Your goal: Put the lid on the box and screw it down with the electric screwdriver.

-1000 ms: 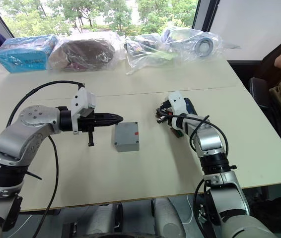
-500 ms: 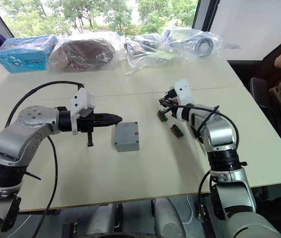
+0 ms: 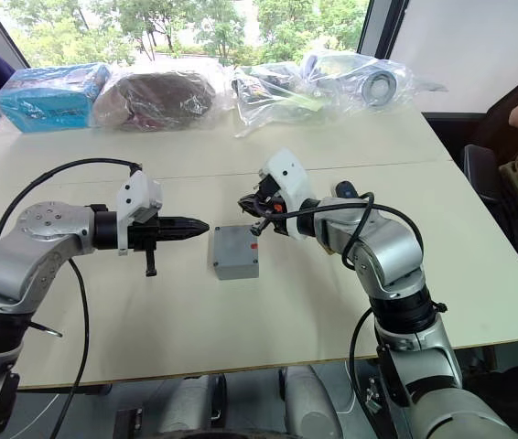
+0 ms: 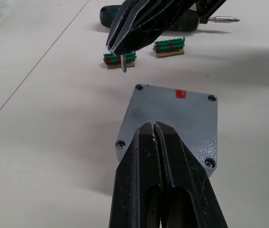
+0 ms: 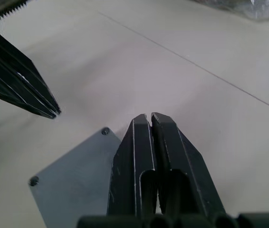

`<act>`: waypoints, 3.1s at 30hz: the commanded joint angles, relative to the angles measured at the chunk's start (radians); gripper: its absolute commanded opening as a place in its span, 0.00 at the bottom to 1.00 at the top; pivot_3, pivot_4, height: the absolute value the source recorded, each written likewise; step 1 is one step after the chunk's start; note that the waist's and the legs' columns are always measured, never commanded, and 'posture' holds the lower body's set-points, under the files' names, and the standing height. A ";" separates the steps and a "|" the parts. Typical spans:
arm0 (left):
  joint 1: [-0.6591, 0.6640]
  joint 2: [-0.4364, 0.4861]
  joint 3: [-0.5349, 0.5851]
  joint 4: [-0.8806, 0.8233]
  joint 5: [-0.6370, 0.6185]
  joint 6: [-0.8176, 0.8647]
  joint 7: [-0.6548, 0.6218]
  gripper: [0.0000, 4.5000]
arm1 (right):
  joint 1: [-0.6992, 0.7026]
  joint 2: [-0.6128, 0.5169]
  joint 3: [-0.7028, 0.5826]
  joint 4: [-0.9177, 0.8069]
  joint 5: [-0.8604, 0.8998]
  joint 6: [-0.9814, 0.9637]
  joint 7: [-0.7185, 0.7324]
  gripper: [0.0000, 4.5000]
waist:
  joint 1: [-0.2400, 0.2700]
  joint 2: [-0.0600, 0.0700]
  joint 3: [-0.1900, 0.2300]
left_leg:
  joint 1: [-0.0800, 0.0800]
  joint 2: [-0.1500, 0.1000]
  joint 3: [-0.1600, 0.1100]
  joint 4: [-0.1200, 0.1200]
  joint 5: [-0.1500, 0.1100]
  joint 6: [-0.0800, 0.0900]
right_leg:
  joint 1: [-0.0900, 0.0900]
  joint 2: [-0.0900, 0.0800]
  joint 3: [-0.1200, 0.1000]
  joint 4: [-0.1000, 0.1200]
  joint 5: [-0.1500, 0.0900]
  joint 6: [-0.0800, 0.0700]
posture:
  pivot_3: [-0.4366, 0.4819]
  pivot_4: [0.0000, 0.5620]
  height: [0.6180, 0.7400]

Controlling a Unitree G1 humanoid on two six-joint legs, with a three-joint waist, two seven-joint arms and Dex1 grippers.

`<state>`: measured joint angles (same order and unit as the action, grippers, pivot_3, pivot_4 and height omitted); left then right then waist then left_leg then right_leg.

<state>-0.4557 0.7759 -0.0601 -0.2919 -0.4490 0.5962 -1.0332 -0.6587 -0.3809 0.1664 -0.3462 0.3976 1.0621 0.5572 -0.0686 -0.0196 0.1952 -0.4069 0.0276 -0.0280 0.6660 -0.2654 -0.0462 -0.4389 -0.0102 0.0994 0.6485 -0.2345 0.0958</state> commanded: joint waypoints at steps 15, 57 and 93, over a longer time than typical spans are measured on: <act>-0.005 -0.006 0.019 -0.021 0.000 -0.034 0.019 0.00 | 0.025 -0.058 0.039 0.014 -0.017 -0.065 0.033 0.01 | -0.001 0.000 0.000 | 0.000 0.000 0.000 0.000 0.000 0.000 | 0.000 0.000 0.000 0.000 0.000 0.000 | 0.48 0.27 1.00; -0.045 -0.032 0.004 -0.072 -0.044 -0.032 -0.008 0.00 | -0.144 -0.325 -0.112 0.033 0.034 0.230 0.100 0.95 | 0.003 0.000 0.000 | 0.000 0.000 0.000 0.000 0.000 0.000 | 0.000 0.000 0.000 0.000 0.000 0.000 | 0.48 0.27 1.00; -0.043 -0.054 0.022 -0.149 -0.107 -0.032 -0.015 0.00 | -0.481 -0.415 0.399 0.834 -0.196 0.267 0.358 0.41 | -0.006 0.000 0.000 | 0.000 0.000 0.002 0.000 0.000 0.000 | -0.001 0.001 0.001 -0.001 0.000 0.000 | 0.48 0.27 1.00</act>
<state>-0.4960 0.7061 -0.0627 -0.4346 -0.5497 0.5757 -1.0421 -1.1076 -0.8087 0.6090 0.4866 0.2040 1.3428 0.9107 -0.0742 -0.0195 0.1953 -0.4065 0.0278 -0.0263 0.6659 -0.2654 -0.0461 -0.4400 -0.0097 0.1007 0.6480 -0.2344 0.0959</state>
